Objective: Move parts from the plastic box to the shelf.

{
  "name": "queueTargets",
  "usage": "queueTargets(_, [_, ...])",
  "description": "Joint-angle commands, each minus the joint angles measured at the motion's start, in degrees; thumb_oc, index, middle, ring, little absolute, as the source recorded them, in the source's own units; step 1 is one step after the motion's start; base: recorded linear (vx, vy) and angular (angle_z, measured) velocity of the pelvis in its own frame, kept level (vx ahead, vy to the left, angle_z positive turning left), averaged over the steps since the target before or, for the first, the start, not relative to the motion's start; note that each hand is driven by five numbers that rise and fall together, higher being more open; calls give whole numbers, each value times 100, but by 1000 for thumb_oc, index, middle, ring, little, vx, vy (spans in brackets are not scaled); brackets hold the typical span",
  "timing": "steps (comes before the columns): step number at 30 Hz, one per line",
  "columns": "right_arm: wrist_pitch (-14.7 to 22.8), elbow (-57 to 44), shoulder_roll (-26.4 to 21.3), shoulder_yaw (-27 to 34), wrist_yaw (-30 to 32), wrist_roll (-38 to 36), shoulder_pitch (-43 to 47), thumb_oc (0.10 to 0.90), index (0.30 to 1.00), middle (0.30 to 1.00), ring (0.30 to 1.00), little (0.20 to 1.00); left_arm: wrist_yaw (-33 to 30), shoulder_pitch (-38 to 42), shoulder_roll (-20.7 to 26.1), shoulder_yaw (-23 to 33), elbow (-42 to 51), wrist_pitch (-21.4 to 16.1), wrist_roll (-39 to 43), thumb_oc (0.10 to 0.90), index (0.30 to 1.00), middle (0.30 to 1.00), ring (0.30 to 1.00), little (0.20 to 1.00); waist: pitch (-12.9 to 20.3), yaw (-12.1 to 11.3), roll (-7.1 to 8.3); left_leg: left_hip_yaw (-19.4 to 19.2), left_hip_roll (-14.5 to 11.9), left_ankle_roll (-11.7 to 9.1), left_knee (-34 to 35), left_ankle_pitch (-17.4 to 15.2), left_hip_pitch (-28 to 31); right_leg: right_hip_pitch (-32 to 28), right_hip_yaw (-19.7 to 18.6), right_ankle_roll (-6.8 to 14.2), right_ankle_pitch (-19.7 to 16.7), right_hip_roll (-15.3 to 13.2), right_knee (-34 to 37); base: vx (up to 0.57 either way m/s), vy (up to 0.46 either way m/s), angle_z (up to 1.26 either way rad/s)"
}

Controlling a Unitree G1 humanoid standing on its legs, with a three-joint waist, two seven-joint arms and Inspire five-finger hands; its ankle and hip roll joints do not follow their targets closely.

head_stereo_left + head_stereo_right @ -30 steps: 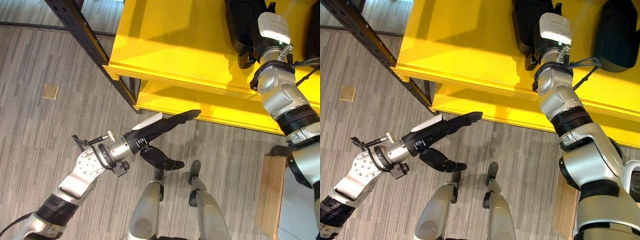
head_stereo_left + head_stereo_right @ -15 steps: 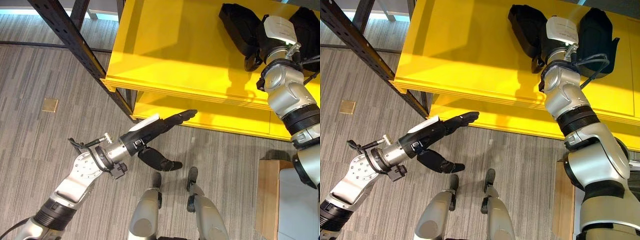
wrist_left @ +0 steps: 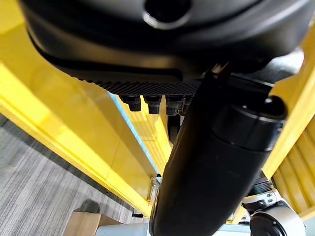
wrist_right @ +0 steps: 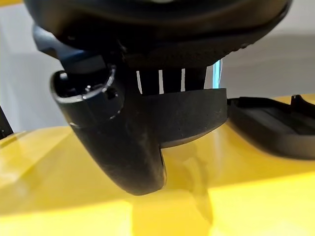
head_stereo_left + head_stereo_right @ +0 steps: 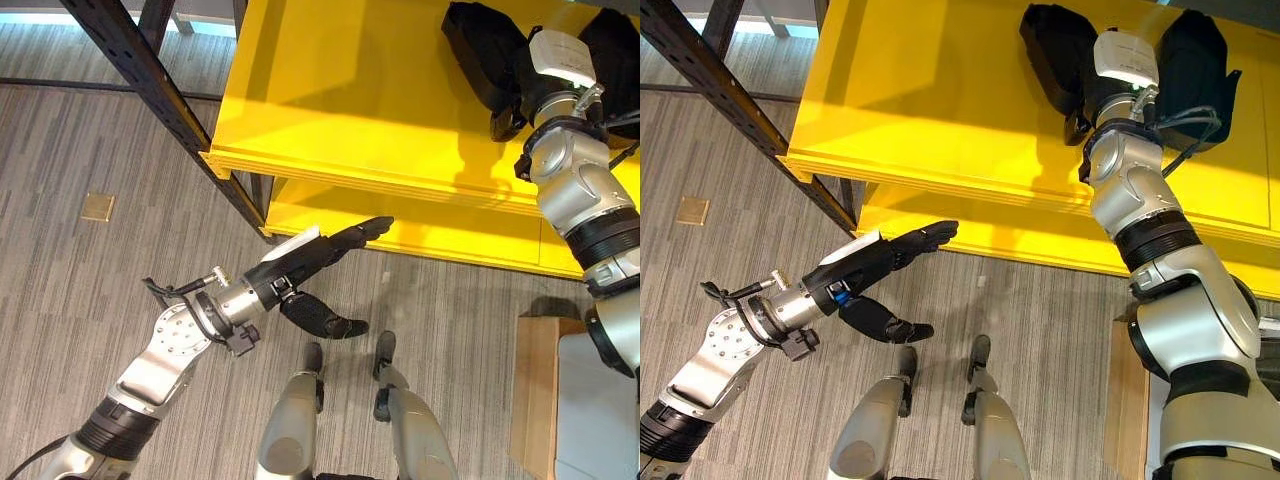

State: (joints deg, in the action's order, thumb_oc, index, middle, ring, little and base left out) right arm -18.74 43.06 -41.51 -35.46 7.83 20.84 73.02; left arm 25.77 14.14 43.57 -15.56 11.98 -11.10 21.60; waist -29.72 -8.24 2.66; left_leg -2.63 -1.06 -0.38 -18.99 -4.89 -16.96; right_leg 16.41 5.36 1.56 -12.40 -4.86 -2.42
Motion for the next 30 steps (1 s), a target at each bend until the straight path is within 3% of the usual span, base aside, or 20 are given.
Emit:
queueTargets(1, [41,-118,-54,-294,398,419,492,400,300,300,300,300,-219,-179,-277,-17,693,-392,64,900,1000,1000,1000,1000,656,-199,-89,212,-248,0,520,-8,53,1,168,270,1253,-143,-929,0,0,0])
queueTargets(7, [-142,-220,59,-361,275,519,541,400,300,300,300,300,-361,-159,-318,28,716,-387,54,900,1000,1000,1000,1000,524,-195,-155,244,-234,-9,456,34,-122,140,107,238,1288,-126,-1004,-6,10,1])
queueTargets(14, [-107,-184,168,-411,471,504,584,400,300,300,300,300,-473,-97,-385,49,711,-384,-1,900,1000,1000,1000,1000,393,-213,-207,250,-246,-32,400,111,-324,275,153,173,1355,-113,-1106,0,25,-1])
queueTargets(19, [43,-123,318,-377,494,629,564,400,300,300,300,300,-439,-356,-398,210,771,-426,79,900,1000,1000,1000,1000,360,-407,-225,59,-252,-1,241,19,-293,299,728,98,1534,-123,-1478,37,78,-4])
queueTargets(30, [66,185,398,-429,778,478,846,400,300,300,300,300,-794,-352,-411,121,721,-415,103,900,1000,1000,1000,1000,376,-422,-238,-32,-270,12,-9,-57,-420,248,693,20,1529,-134,-1373,30,6,-15])
